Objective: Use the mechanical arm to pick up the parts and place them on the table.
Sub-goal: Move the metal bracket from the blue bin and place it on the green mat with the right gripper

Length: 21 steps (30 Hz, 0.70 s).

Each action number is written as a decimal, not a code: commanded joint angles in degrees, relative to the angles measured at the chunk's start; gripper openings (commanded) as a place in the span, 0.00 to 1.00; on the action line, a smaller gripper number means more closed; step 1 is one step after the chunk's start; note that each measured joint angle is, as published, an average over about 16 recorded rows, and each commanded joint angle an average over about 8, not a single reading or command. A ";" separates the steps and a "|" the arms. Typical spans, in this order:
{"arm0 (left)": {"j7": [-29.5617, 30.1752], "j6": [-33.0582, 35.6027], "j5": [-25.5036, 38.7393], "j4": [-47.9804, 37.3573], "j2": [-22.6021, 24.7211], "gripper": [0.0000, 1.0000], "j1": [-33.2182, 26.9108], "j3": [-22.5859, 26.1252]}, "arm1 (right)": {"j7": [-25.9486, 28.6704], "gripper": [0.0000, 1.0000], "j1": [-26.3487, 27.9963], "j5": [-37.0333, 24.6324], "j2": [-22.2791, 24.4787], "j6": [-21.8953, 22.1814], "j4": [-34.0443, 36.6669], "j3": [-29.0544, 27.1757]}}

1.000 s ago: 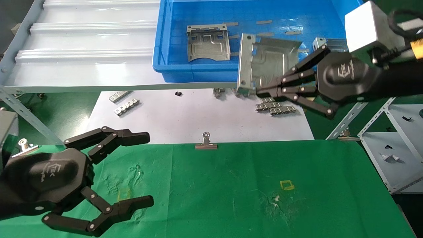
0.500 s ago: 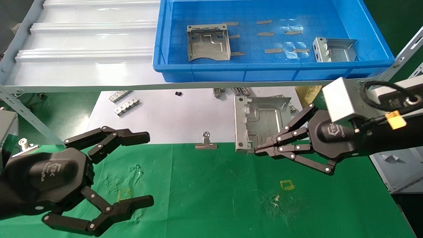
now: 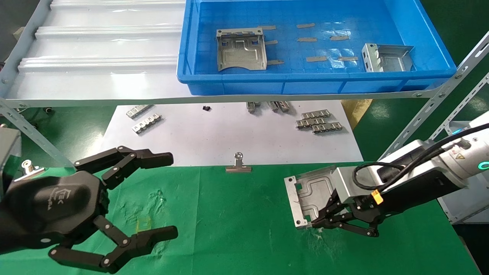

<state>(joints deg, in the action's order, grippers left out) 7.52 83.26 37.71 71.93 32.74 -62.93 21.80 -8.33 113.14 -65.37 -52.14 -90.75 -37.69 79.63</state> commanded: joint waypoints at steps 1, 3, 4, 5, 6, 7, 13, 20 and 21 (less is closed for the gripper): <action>0.00 0.00 0.00 0.00 0.00 1.00 0.00 0.00 | -1.31 0.00 -0.09 -1.01 -1.83 0.04 2.18 2.15; 0.00 0.00 0.00 0.00 0.00 1.00 0.00 0.00 | -2.79 0.00 -0.14 -2.04 -3.47 0.27 4.69 3.61; 0.00 0.00 0.00 0.00 0.00 1.00 0.00 0.00 | -3.52 0.00 -0.18 -2.58 -4.25 0.39 5.98 4.26; 0.00 0.00 0.00 0.00 0.00 1.00 0.00 0.00 | -4.23 0.00 -0.24 -3.12 -5.00 0.54 7.27 4.86; 0.00 0.00 0.00 0.00 0.00 1.00 0.00 0.00 | -4.86 0.00 -0.33 -3.55 -5.67 0.71 8.53 5.34; 0.00 0.00 0.00 0.00 0.00 1.00 0.00 0.00 | -5.45 0.00 -0.47 -3.83 -6.28 0.91 9.84 5.69; 0.00 0.00 0.00 0.00 0.00 1.00 0.00 0.00 | -8.74 0.00 -1.67 -4.76 -8.97 2.93 16.52 6.62; 0.00 0.00 0.00 0.00 0.00 1.00 0.00 0.01 | -11.77 0.00 -3.37 -5.91 -11.40 5.99 21.59 7.16; 0.00 0.00 0.00 0.00 0.00 1.00 0.00 0.01 | -12.09 0.00 -3.57 -5.93 -11.66 6.20 22.15 7.16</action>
<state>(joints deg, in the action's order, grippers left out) 7.52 83.26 37.70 71.93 32.74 -62.93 21.80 -20.29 109.76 -71.00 -63.58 -85.19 -15.73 86.65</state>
